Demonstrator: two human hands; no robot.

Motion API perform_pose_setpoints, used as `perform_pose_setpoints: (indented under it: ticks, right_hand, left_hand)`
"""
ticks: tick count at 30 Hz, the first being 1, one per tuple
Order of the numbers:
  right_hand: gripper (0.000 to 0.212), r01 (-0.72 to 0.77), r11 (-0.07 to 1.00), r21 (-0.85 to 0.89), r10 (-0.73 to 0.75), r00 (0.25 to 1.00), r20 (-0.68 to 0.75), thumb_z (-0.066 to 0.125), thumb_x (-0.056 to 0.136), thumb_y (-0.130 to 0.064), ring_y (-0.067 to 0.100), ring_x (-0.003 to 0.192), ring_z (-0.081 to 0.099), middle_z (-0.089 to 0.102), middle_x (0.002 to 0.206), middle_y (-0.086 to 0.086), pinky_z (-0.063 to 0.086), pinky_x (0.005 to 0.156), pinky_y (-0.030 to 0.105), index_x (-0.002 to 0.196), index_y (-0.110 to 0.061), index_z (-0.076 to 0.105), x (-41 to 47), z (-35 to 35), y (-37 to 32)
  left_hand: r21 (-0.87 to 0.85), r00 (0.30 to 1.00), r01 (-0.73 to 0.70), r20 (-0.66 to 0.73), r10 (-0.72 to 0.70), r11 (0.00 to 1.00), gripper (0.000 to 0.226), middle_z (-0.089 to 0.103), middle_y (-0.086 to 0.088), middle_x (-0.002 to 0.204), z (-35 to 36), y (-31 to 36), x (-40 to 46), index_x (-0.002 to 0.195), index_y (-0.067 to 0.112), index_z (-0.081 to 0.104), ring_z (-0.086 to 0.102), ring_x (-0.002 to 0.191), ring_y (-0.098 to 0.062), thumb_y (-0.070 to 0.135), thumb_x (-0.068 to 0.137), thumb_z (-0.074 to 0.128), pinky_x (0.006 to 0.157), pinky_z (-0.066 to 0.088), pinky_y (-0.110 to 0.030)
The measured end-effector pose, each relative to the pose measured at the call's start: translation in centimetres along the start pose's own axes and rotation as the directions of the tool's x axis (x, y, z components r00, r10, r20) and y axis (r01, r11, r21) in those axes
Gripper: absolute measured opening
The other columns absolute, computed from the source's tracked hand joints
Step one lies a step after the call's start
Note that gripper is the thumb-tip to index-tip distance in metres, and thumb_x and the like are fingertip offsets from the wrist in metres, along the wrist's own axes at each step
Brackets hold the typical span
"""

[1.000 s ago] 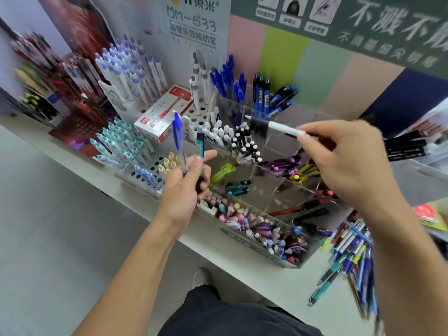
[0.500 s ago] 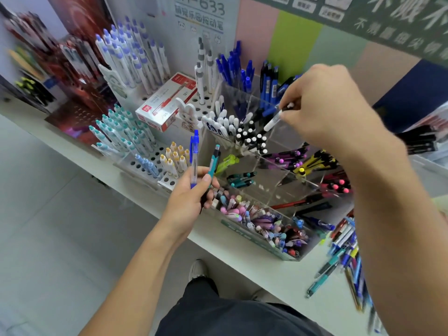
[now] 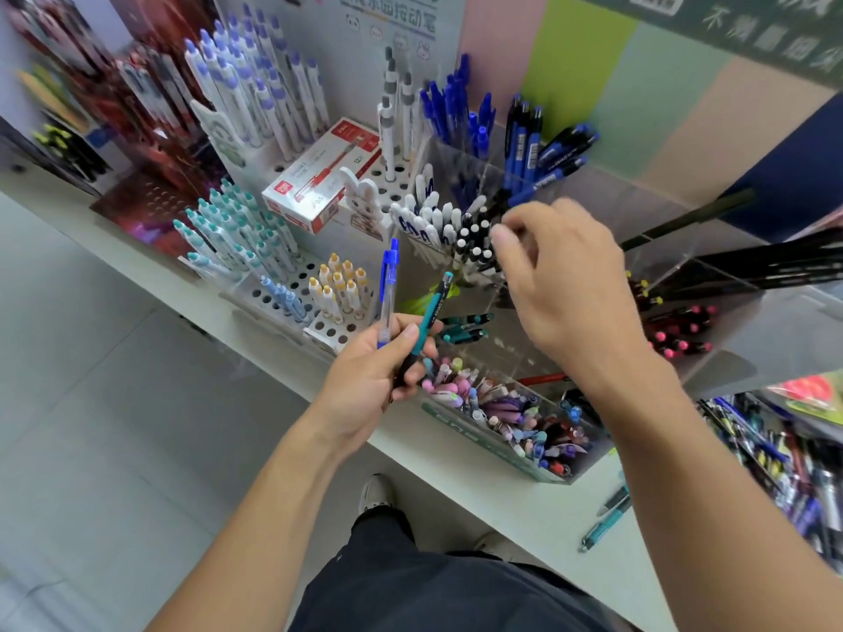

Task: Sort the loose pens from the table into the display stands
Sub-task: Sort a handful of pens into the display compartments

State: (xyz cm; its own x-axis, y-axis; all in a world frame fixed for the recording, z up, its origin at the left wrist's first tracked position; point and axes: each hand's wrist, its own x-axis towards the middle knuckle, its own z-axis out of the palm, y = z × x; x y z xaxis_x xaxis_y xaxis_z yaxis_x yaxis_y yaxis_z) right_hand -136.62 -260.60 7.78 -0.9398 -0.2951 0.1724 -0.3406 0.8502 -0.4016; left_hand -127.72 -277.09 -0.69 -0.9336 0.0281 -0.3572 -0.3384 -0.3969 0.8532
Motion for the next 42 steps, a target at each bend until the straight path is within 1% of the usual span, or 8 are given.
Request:
perform_pose_setpoints:
  ticks: [4,7,11,15,18,23,32,42]
  right_hand:
    - [0.022,-0.221,0.892,0.394,0.111,0.952,0.284,0.072,0.091,-0.036,0.011,0.048,0.059,0.067,0.059,0.0,0.046,0.051,0.029,0.079,-0.018,0.073,-2.7,1.2,-0.5]
    - [0.011,-0.215,0.766,0.605,0.244,0.969,0.035,0.068,0.095,-0.02,0.016,0.053,0.065,0.068,0.062,-0.002,0.052,0.051,0.033,0.086,-0.022,0.073,-3.6,1.5,0.8]
    - [0.009,-0.056,0.948,0.313,0.133,0.964,-0.229,0.065,0.097,-0.019,0.013,0.069,0.065,0.069,0.078,-0.005,0.056,0.066,0.036,0.098,-0.015,0.073,-4.6,2.9,1.3]
    - [0.018,-0.136,0.986,0.093,0.128,0.988,0.092,0.06,0.099,-0.019,0.031,0.088,0.066,0.072,0.094,0.01,0.054,0.078,0.046,0.11,-0.007,0.067,-4.3,7.0,1.4]
    - [0.015,-0.107,0.974,0.197,0.12,0.991,-0.053,0.064,0.096,-0.016,0.024,0.076,0.067,0.073,0.083,0.005,0.054,0.07,0.039,0.109,-0.011,0.071,-4.7,6.4,1.4]
    - [0.021,-0.329,0.396,0.858,0.331,0.922,0.201,0.062,0.099,-0.027,0.016,0.051,0.054,0.062,0.065,0.003,0.044,0.043,0.023,0.091,-0.013,0.074,-5.0,0.5,2.8]
    - [0.02,-0.145,0.246,0.958,0.379,0.925,0.042,0.051,0.104,-0.007,0.015,0.065,0.062,0.067,0.079,0.009,0.052,0.058,0.022,0.109,-0.003,0.069,-3.8,-4.6,4.8]
    - [0.016,0.118,0.921,0.372,0.026,0.933,-0.36,0.056,0.096,-0.015,0.016,0.082,0.066,0.07,0.088,0.0,0.055,0.079,0.04,0.1,-0.01,0.071,7.8,-5.6,0.0]
  left_hand:
    - [0.118,0.995,0.012,0.1,-0.024,0.993,0.018,0.062,-0.001,0.081,0.4,-0.2,0.0,0.107,0.008,0.061,0.047,0.058,-0.01,0.019,0.102,0.048,0.048,0.034,-0.019]
    - [0.409,0.981,-0.024,-0.166,0.1,0.912,0.022,0.068,0.005,0.098,0.2,-0.8,0.3,0.109,0.024,0.066,0.061,0.077,0.0,0.02,0.107,0.045,0.066,0.05,-0.023]
    - [0.453,0.864,-0.013,-0.444,0.238,0.891,0.019,0.046,0.004,0.061,-1.6,-1.3,0.8,0.093,0.026,0.061,0.047,0.057,-0.02,0.033,0.105,0.049,0.064,0.041,-0.043]
    - [0.292,0.962,-0.041,-0.248,0.117,0.956,0.04,0.03,0.011,0.052,-0.2,-0.3,0.7,0.087,0.014,0.052,0.023,0.042,-0.009,0.049,0.101,0.039,0.039,0.023,-0.02]
    - [0.198,0.991,-0.077,-0.091,0.097,0.977,0.035,0.028,0.005,0.057,1.3,0.7,0.6,0.081,0.017,0.046,0.017,0.044,-0.009,0.034,0.108,0.031,0.04,0.015,-0.019]
    - [0.39,0.979,-0.192,0.138,0.15,0.9,0.027,0.033,0.006,0.058,4.2,1.9,0.9,0.087,0.013,0.058,0.027,0.046,-0.004,0.02,0.108,0.042,0.043,0.025,-0.013]
    - [0.226,0.914,-0.375,-0.072,0.399,0.899,0.019,0.075,-0.001,0.083,7.6,4.5,2.7,0.102,0.017,0.076,0.065,0.075,-0.009,0.003,0.092,0.067,0.068,0.053,-0.019]
    - [0.623,0.81,-0.332,-0.198,0.553,0.708,0.04,0.069,0.007,0.105,4.3,9.7,6.1,0.122,0.024,0.061,0.069,0.082,-0.002,0.019,0.087,0.079,0.078,0.06,-0.029]
